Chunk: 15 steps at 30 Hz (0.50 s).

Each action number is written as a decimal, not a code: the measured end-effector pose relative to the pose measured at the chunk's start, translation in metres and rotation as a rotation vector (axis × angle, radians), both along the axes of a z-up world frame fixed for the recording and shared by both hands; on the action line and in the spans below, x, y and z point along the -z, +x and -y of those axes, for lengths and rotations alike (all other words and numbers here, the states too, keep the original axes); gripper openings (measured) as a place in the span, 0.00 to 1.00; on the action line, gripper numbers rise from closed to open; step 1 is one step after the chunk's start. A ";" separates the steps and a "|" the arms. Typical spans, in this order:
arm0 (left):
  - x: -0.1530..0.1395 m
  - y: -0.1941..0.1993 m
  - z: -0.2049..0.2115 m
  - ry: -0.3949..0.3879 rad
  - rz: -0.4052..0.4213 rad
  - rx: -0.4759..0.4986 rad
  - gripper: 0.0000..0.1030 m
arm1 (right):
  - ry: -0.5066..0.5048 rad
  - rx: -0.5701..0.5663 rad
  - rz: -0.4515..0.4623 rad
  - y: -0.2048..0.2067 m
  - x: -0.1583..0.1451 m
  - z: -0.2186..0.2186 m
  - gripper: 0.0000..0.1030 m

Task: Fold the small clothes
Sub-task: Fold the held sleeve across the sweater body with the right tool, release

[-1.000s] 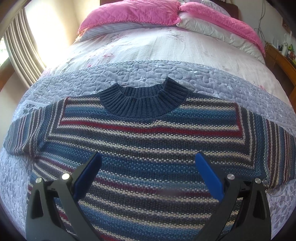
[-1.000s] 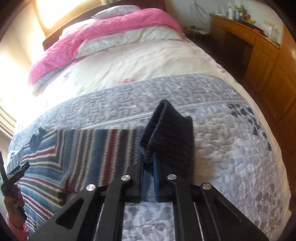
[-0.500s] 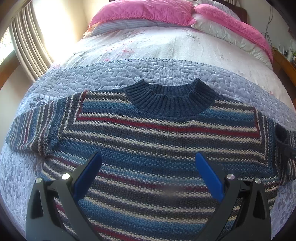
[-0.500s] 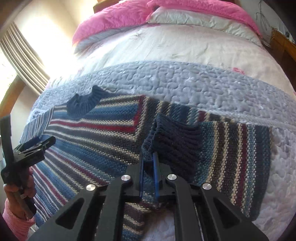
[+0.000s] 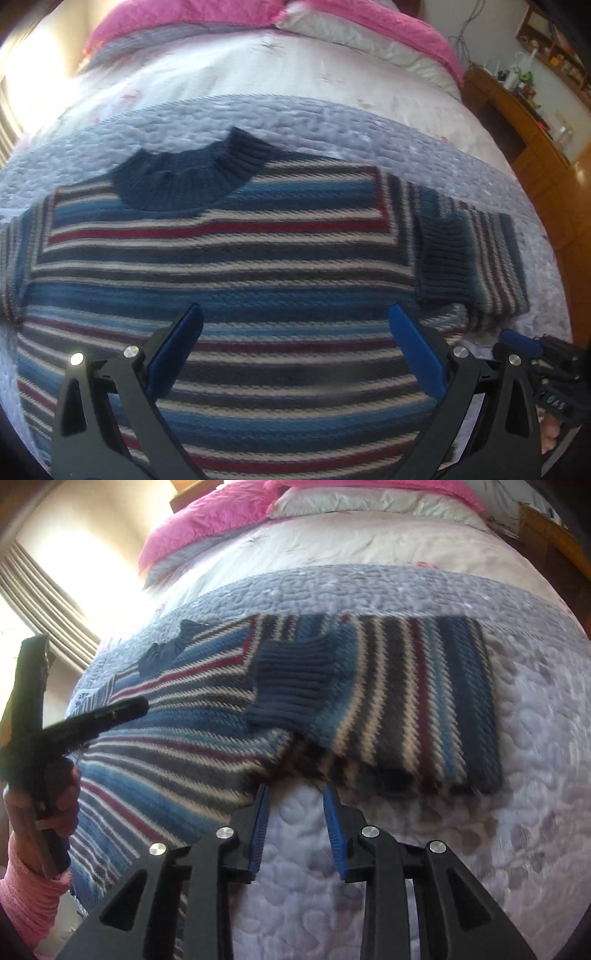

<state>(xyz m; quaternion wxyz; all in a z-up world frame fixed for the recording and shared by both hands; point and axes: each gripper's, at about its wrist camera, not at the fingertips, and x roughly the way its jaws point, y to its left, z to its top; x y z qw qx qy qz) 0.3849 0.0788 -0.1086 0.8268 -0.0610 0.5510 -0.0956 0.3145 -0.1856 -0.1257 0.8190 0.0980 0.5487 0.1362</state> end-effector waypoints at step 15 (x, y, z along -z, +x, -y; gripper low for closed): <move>0.052 0.033 0.127 -0.190 -0.221 0.176 0.51 | 0.015 0.095 0.046 -0.063 0.013 0.064 0.35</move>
